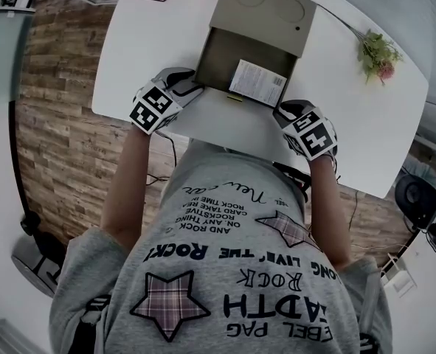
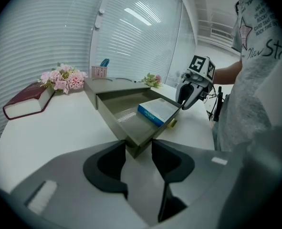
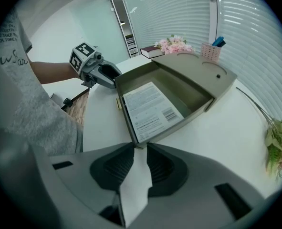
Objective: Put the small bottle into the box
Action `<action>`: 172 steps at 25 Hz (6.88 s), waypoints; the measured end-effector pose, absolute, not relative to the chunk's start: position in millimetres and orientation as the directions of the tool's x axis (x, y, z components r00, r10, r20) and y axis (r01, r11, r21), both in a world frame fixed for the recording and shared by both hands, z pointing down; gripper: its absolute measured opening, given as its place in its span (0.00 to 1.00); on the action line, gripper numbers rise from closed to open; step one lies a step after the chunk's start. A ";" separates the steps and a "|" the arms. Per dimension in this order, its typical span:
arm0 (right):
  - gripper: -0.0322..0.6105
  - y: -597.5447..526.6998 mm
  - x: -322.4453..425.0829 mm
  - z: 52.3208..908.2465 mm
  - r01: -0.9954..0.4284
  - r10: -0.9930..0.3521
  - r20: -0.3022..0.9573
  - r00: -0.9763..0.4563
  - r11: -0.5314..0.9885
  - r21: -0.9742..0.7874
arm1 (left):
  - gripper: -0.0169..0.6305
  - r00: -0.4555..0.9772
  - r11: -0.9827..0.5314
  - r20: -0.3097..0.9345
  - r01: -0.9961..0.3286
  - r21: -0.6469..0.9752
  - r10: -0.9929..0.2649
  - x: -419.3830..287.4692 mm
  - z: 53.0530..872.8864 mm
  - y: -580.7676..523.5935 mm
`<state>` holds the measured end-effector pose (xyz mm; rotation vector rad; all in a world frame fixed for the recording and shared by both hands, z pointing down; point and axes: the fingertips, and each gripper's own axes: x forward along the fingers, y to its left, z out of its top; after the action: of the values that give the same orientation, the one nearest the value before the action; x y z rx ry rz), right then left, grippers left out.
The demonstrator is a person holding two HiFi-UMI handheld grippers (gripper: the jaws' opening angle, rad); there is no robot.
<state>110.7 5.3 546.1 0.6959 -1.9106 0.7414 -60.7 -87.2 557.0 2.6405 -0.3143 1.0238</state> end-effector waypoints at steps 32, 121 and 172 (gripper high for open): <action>0.17 -4.3 116.7 530.8 -0.741 -0.217 0.871 -0.440 0.636 -0.216 | 0.30 0.719 -0.913 0.681 -0.361 0.192 -0.141 -56.4 542.9 -96.5; 0.17 -58.7 141.7 530.5 -0.816 -0.302 0.866 -0.399 0.547 -0.185 | 0.30 0.710 -0.894 0.682 -0.406 0.191 -0.177 -32.0 541.7 -149.3; 0.17 -98.6 162.1 541.5 -0.886 -0.418 0.836 -0.355 0.436 -0.158 | 0.29 0.667 -0.859 0.695 -0.492 0.140 -0.268 -12.1 550.3 -185.1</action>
<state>162.1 -98.6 541.5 1.0978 -1.9499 0.8035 -12.1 -185.1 550.3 2.5680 -0.6040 0.9967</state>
